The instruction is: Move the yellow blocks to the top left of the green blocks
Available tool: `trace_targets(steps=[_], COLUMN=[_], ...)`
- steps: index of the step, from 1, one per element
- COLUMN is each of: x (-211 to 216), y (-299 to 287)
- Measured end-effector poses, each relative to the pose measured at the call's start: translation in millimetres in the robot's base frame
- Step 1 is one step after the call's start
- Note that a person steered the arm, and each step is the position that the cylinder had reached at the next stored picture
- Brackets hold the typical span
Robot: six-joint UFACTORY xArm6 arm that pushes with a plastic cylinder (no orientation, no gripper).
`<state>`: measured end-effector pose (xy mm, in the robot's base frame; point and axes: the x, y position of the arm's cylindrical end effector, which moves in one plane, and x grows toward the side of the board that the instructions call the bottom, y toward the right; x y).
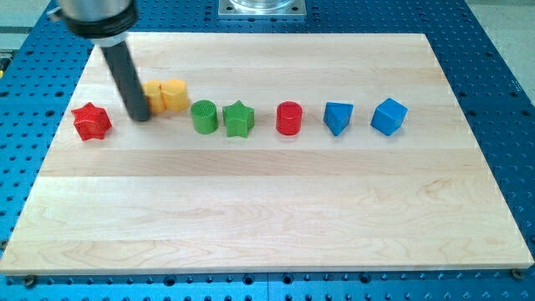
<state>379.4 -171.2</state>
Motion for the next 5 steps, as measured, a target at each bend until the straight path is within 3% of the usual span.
trace_targets(steps=[4, 5], x=[-34.0, -33.7], y=[138.6, 51.2])
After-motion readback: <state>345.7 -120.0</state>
